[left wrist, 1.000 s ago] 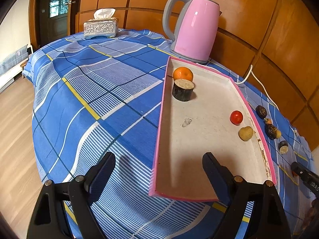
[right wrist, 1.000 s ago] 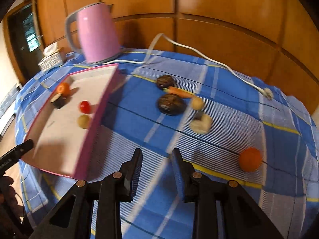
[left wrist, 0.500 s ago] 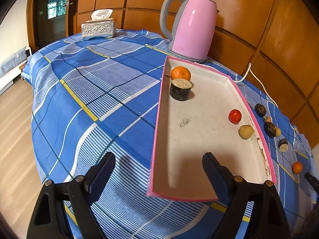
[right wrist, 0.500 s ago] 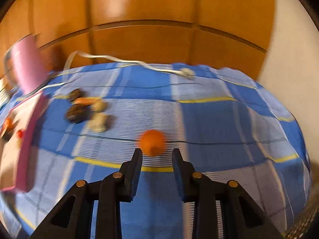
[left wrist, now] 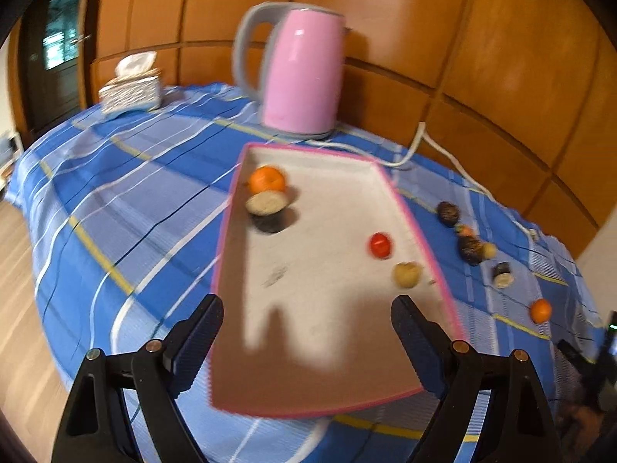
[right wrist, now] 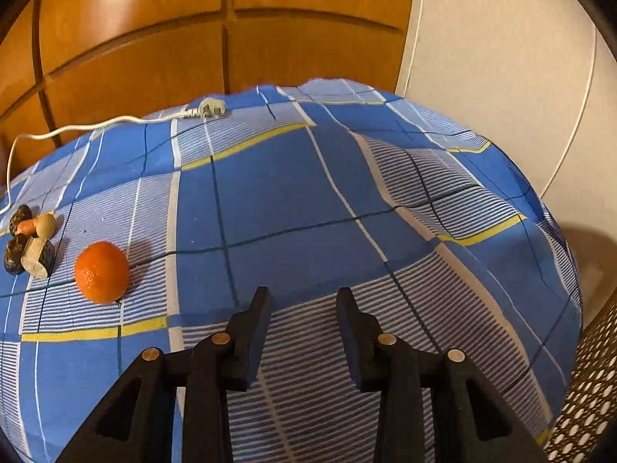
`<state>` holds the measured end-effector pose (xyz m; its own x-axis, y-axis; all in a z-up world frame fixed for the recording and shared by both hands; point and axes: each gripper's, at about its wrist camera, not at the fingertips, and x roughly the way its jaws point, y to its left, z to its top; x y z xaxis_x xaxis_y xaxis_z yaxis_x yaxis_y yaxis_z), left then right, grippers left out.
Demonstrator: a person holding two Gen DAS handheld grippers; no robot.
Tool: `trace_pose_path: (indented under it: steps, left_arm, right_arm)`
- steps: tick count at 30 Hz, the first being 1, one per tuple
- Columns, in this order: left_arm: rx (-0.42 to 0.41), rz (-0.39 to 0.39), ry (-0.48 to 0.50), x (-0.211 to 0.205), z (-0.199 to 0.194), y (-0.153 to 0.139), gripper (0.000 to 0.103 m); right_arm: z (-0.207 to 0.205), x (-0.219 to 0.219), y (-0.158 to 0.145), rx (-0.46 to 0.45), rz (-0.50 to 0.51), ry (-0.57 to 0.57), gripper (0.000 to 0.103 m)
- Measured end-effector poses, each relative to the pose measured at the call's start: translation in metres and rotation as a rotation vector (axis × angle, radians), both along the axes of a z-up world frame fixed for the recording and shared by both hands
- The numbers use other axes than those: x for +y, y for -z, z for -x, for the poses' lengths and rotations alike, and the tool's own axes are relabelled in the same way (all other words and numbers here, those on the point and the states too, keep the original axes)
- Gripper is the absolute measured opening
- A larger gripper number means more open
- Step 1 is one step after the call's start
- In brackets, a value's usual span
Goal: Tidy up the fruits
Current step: 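Move the left tool over the large dark round fruit on the cloth, then grasp the large dark round fruit with the left tool and lift it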
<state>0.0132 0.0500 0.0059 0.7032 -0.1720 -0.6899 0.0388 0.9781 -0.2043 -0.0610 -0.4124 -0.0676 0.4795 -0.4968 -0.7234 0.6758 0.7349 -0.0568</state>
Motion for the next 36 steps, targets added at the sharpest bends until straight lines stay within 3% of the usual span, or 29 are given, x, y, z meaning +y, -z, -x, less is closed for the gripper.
trace_pose_path:
  steps: [11,18,23,36]
  left_arm:
    - [0.044,0.089,0.258,-0.077,-0.046,-0.019,0.087]
    - [0.099,0.042,0.394,-0.14,-0.078,-0.01,0.082]
    - [0.17,0.024,0.423,-0.171,-0.103,0.008,0.07]
    - [0.242,-0.035,0.414,-0.221,-0.142,0.037,0.07]
  right_arm:
    - [0.001,0.0,0.004,-0.036,-0.015,0.008,0.047]
    - [0.0,-0.002,0.005,-0.043,-0.015,0.005,0.048]
    - [-0.001,-0.001,0.006,-0.045,-0.014,0.003,0.051]
    - [-0.003,-0.001,0.007,-0.05,-0.016,-0.013,0.057]
